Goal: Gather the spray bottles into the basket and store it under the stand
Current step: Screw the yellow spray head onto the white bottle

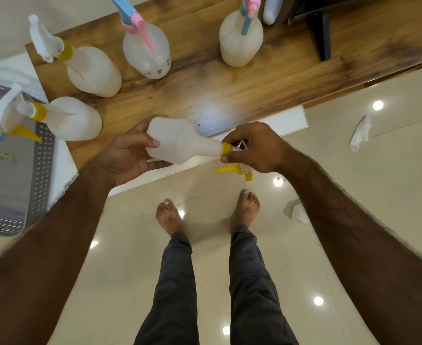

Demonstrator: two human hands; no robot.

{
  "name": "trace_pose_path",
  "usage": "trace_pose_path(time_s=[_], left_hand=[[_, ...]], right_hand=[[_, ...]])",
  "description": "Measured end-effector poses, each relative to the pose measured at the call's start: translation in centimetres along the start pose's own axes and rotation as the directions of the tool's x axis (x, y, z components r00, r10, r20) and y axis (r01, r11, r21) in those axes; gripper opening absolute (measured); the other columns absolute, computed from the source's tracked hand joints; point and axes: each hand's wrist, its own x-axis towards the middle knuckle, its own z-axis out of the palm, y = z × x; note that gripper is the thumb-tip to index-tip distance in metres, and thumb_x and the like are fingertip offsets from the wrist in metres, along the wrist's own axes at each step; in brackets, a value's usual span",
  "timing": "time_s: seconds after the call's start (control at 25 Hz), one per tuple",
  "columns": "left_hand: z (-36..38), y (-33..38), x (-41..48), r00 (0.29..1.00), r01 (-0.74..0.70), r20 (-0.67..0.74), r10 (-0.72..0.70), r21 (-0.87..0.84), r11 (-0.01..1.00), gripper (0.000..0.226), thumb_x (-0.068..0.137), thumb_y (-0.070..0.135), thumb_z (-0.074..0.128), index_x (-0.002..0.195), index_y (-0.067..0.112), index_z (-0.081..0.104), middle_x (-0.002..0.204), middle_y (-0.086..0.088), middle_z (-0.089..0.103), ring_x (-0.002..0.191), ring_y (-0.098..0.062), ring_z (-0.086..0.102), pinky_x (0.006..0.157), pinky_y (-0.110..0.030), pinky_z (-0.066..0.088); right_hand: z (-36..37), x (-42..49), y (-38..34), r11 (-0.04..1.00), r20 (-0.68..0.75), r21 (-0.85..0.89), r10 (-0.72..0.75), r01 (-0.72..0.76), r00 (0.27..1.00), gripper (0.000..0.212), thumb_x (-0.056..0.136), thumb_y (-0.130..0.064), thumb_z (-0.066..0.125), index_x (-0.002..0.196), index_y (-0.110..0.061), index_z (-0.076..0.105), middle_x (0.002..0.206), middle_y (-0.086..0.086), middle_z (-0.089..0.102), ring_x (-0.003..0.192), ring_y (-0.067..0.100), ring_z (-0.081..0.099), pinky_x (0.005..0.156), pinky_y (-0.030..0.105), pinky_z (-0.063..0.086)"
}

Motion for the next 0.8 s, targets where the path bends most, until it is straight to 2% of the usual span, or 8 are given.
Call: trace_pose_path(time_s=[0.08, 0.16, 0.24, 0.4, 0.48, 0.6, 0.68, 0.8], left_hand=[[0.7, 0.3, 0.0, 1.0, -0.01, -0.003, 0.01, -0.078, 0.997, 0.03, 0.096, 0.032, 0.054, 0.12, 0.022, 0.068, 0.131, -0.007, 0.064, 0.116, -0.032, 0.067, 0.085, -0.041, 0.063], [2.2, 0.8, 0.1, 0.992, 0.021, -0.12, -0.035, -0.124, 0.992, 0.051, 0.099, 0.066, 0.046, 0.107, 0.022, 0.071, 0.12, -0.006, 0.074, 0.104, -0.027, 0.072, 0.081, -0.038, 0.06], [3.1, 0.9, 1.0, 0.962, 0.074, -0.264, -0.075, -0.015, 0.997, 0.069, 0.099, 0.079, 0.033, 0.113, 0.022, 0.071, 0.125, -0.011, 0.077, 0.099, -0.025, 0.076, 0.079, -0.038, 0.062], [3.4, 1.4, 0.8, 0.879, 0.424, -0.393, -0.27, 0.383, 0.821, 0.074, 0.097, 0.083, 0.032, 0.13, 0.022, 0.057, 0.116, -0.023, 0.072, 0.094, -0.033, 0.074, 0.071, -0.041, 0.062], [2.5, 1.7, 0.6, 0.933, 0.338, -0.275, -0.231, 0.453, 0.825, 0.049, 0.101, 0.06, 0.048, 0.126, 0.021, 0.061, 0.126, -0.026, 0.068, 0.096, -0.033, 0.072, 0.068, -0.037, 0.061], [1.6, 2.5, 0.0, 1.0, 0.019, -0.022, -0.017, 0.069, 0.997, 0.04, 0.085, 0.029, 0.054, 0.123, 0.018, 0.064, 0.135, -0.013, 0.064, 0.115, -0.032, 0.065, 0.081, -0.037, 0.059], [1.9, 2.6, -0.1, 0.996, -0.022, -0.085, 0.009, -0.154, 0.988, 0.045, 0.095, 0.05, 0.048, 0.12, 0.016, 0.066, 0.126, -0.008, 0.073, 0.113, -0.03, 0.071, 0.09, -0.042, 0.056], [3.2, 1.7, 0.9, 0.952, 0.24, -0.253, -0.172, 0.265, 0.934, 0.082, 0.093, 0.088, 0.029, 0.125, 0.023, 0.068, 0.115, -0.012, 0.079, 0.104, -0.033, 0.077, 0.084, -0.046, 0.062]], right_hand=[[0.1, -0.1, 0.1, 0.999, 0.061, 0.045, 0.02, -0.023, 0.998, 0.027, 0.076, -0.024, 0.087, 0.1, -0.015, 0.081, 0.085, -0.012, 0.068, 0.071, 0.004, 0.057, 0.067, 0.017, 0.044], [0.4, -0.1, 0.0, 0.997, 0.082, 0.071, 0.021, -0.027, 0.996, 0.027, 0.076, -0.023, 0.087, 0.1, -0.014, 0.081, 0.091, -0.005, 0.072, 0.076, 0.007, 0.06, 0.071, 0.022, 0.05], [0.6, -0.2, -0.1, 0.998, 0.061, 0.063, 0.012, -0.016, 0.998, 0.028, 0.076, -0.023, 0.087, 0.101, -0.013, 0.08, 0.094, -0.004, 0.072, 0.08, 0.013, 0.063, 0.074, 0.027, 0.051], [0.3, -0.4, 0.0, 0.999, 0.056, 0.031, 0.03, -0.032, 0.998, 0.027, 0.075, -0.024, 0.087, 0.1, -0.015, 0.08, 0.096, -0.004, 0.071, 0.084, 0.016, 0.065, 0.075, 0.03, 0.052], [0.1, -0.5, 0.1, 0.999, 0.081, 0.024, 0.042, -0.044, 0.996, 0.025, 0.076, -0.024, 0.087, 0.098, -0.015, 0.08, 0.096, -0.003, 0.073, 0.082, 0.014, 0.064, 0.074, 0.027, 0.052], [0.3, -0.6, 0.3, 0.998, 0.091, 0.05, 0.033, -0.038, 0.995, 0.024, 0.077, -0.023, 0.086, 0.098, -0.014, 0.081, 0.092, -0.004, 0.074, 0.075, 0.008, 0.06, 0.068, 0.018, 0.045], [0.4, -0.6, 0.3, 0.997, 0.061, 0.073, 0.028, -0.032, 0.998, 0.026, 0.077, -0.023, 0.086, 0.1, -0.014, 0.081, 0.094, -0.001, 0.075, 0.076, 0.009, 0.059, 0.069, 0.018, 0.045], [0.6, -0.6, -0.1, 0.998, 0.029, 0.041, 0.039, -0.04, 0.999, 0.028, 0.077, -0.026, 0.086, 0.102, -0.015, 0.08, 0.097, 0.0, 0.074, 0.078, 0.01, 0.059, 0.072, 0.023, 0.047]])
